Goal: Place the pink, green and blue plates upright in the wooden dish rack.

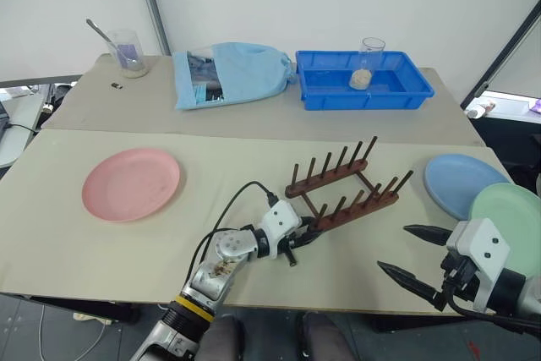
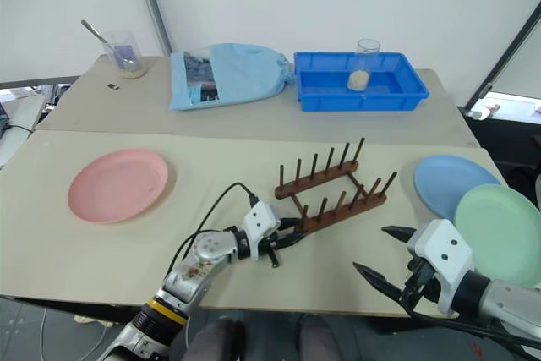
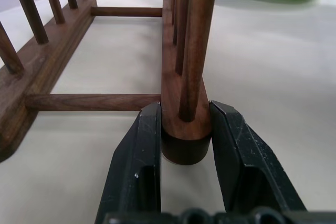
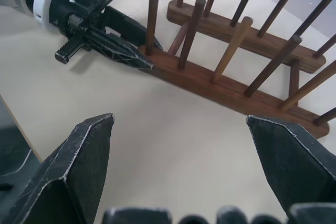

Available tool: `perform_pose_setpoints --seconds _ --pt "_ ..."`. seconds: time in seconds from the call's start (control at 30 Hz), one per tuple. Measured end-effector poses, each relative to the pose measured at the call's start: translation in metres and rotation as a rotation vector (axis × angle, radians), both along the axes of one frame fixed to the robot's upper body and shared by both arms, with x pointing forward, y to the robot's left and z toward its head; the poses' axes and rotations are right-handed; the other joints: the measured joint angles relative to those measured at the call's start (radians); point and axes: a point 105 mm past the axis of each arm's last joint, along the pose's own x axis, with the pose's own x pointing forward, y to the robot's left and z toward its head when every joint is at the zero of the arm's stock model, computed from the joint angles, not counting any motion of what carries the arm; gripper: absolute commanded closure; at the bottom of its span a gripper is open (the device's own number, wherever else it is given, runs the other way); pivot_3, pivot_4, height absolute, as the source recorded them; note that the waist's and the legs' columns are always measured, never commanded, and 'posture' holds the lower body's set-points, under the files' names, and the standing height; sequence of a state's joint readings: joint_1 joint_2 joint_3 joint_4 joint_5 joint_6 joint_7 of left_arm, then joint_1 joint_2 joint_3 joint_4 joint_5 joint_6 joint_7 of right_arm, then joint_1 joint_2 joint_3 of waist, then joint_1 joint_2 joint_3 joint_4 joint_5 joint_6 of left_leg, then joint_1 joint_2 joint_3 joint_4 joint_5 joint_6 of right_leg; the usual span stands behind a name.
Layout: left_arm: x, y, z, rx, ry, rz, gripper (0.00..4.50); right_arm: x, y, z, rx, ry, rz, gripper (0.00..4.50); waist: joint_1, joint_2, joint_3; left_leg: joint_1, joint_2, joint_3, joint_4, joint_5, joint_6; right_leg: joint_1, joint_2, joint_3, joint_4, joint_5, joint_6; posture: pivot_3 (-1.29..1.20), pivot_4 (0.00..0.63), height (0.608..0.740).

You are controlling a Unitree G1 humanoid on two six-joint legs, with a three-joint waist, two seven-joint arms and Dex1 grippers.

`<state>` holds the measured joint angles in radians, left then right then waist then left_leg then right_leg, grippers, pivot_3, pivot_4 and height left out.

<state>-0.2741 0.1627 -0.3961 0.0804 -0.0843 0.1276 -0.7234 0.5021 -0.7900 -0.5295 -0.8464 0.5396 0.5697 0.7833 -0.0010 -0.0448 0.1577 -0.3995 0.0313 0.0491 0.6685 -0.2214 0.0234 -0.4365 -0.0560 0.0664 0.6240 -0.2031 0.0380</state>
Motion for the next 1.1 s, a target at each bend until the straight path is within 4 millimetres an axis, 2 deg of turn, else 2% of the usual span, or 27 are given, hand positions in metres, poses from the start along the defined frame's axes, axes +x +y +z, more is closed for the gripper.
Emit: perform_pose_setpoints --seconds 0.2,0.33,0.77,0.83,0.87,0.9,0.93,1.0,1.1 --pt "0.006 0.019 0.007 0.061 -0.044 -0.135 3.66 -0.007 0.001 -0.006 -0.011 0.033 -0.003 0.0 0.0 0.0 0.0 -0.001 0.0 -0.001 0.0 0.0 0.0 -0.001 0.001 0.0 0.0 0.0 0.0 0.0 0.15 0.74" --pt "0.019 0.024 0.016 0.096 -0.075 -0.233 3.66 -0.012 -0.002 -0.014 -0.035 0.052 -0.026 0.0 0.003 0.0 0.0 -0.003 0.0 -0.001 0.0 0.0 0.0 -0.001 0.0 0.0 -0.001 0.0 0.0 0.0 0.15 0.74" --pt "0.043 0.012 0.013 0.125 -0.075 -0.359 3.66 -0.02 -0.002 -0.029 -0.07 0.075 -0.081 0.0 0.003 0.0 0.0 -0.007 -0.001 -0.003 0.001 0.0 0.0 0.0 0.001 -0.001 -0.01 0.003 0.005 0.0 0.15 0.74" --pt "0.045 0.014 0.012 0.119 -0.069 -0.346 2.64 -0.02 0.0 -0.03 -0.069 0.079 -0.076 0.0 0.0 0.0 0.0 -0.008 -0.001 -0.003 0.001 0.0 0.0 0.0 0.001 -0.001 -0.011 0.004 0.006 0.0 0.15 0.74" --pt "0.047 0.017 0.012 0.122 -0.065 -0.338 2.29 -0.02 0.001 -0.031 -0.067 0.08 -0.071 0.0 -0.002 0.0 0.0 -0.008 -0.001 -0.003 0.001 0.0 0.0 0.0 0.001 0.0 -0.011 0.004 0.007 0.0 0.15 0.74" --pt "0.048 0.022 0.013 0.125 -0.069 -0.327 1.7 -0.019 0.002 -0.031 -0.067 0.077 -0.065 0.0 -0.003 0.0 0.0 -0.008 0.0 -0.003 0.001 0.0 0.0 0.0 0.001 0.0 -0.011 0.004 0.007 0.0 0.15 0.74" --pt "0.049 0.023 0.013 0.126 -0.071 -0.321 1.33 -0.019 0.003 -0.031 -0.067 0.075 -0.064 0.0 -0.003 0.001 0.0 -0.008 0.0 -0.003 0.001 0.0 0.0 0.0 0.001 0.0 -0.011 0.004 0.007 0.0 0.15 0.74" --pt "0.05 0.035 0.017 0.142 -0.098 -0.308 0.42 -0.015 0.004 -0.029 -0.075 0.054 -0.055 0.0 -0.009 0.001 0.0 -0.008 0.0 -0.003 0.001 0.0 0.0 0.0 0.001 0.0 -0.011 0.005 0.006 0.0 0.15 0.74" --pt "0.046 0.057 0.023 0.169 -0.109 -0.279 0.42 -0.008 0.003 -0.029 -0.089 0.041 -0.049 0.0 -0.013 0.001 -0.001 -0.007 0.001 -0.003 0.0 0.0 0.0 -0.001 0.001 0.0 -0.011 0.005 0.006 0.0 0.15 0.74"
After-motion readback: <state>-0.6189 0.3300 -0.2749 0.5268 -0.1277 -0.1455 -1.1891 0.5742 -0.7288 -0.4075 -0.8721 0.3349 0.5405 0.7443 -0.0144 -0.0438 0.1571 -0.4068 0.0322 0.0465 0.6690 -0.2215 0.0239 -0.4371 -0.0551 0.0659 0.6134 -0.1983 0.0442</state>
